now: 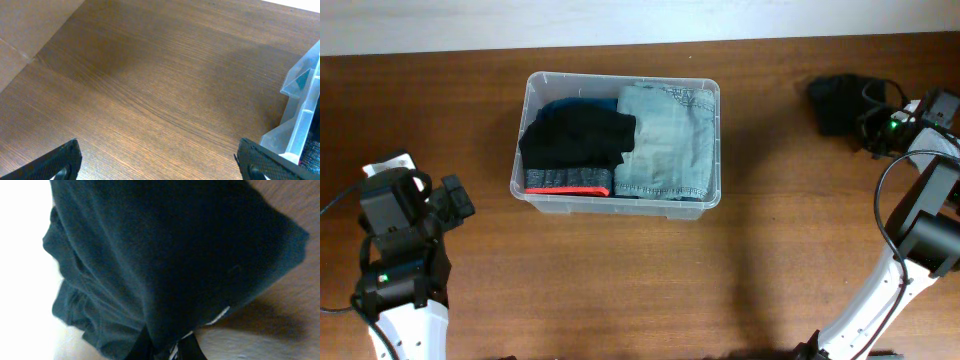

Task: Pack container
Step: 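Grasp the black Nike shirt with the right gripper, then lift the black shirt and carry it over the container's left side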

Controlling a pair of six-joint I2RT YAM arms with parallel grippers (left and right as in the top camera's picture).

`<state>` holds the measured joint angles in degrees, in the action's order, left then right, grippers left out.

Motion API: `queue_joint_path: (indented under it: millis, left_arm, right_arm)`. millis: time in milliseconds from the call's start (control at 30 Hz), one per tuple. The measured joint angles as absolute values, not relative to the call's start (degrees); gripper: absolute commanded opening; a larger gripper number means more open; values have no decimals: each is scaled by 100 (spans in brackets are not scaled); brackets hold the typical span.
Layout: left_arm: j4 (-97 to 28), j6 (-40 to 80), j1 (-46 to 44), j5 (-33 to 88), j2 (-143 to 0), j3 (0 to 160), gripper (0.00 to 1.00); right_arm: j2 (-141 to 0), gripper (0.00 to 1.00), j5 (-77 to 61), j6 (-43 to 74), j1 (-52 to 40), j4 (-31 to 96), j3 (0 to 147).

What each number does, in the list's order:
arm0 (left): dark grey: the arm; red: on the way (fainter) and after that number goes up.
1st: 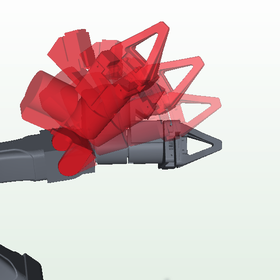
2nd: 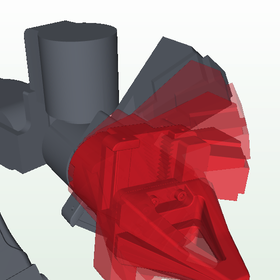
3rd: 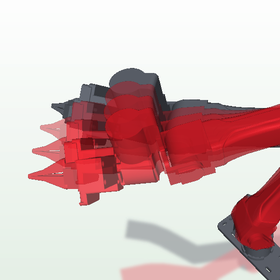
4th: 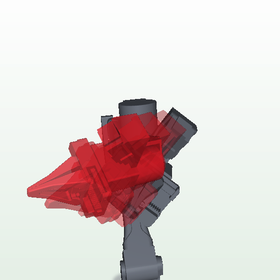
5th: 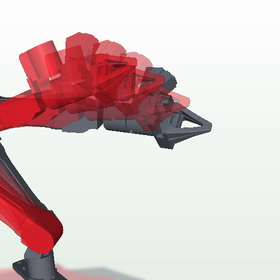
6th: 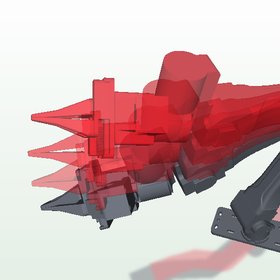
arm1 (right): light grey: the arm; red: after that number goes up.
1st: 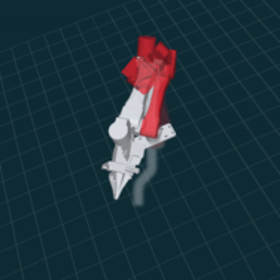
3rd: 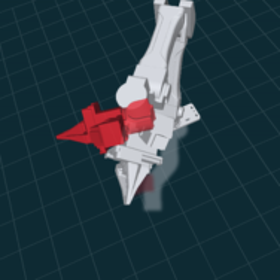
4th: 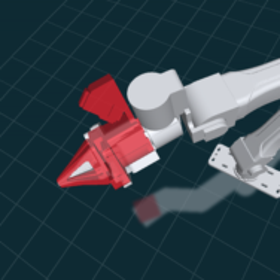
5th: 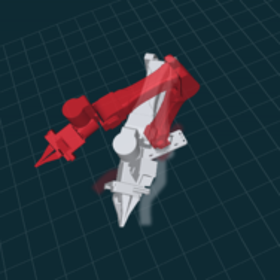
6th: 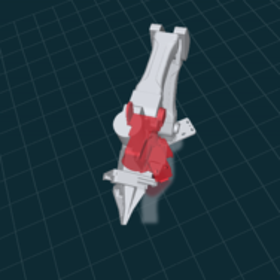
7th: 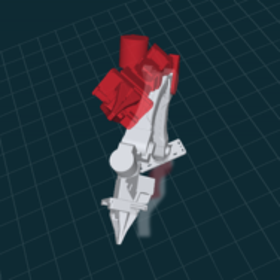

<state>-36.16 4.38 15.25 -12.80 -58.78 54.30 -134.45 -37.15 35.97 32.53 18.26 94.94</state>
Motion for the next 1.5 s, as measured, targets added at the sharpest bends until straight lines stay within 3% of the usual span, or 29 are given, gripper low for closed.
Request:
queue_joint_path:
  millis: [367,733,967,1500]
  left_arm:
    - [-3616,438,1525,-1280,-5878,5430,99]
    - [-3616,438,1525,-1280,-5878,5430,99]
    - [-3616,438,1525,-1280,-5878,5430,99]
    - [-3616,440,1525,-1280,-5878,5430,99]
  right_arm:
    - [-13353,4,-6495,3754,3293,1076,9474]
    - [-11019,4,-7583,4012,2934,1063,9612]
    - [-9981,4,-7778,4198,1651,1037,9699]
    - [-10167,4,-6379,4174,-1938,1090,9697]
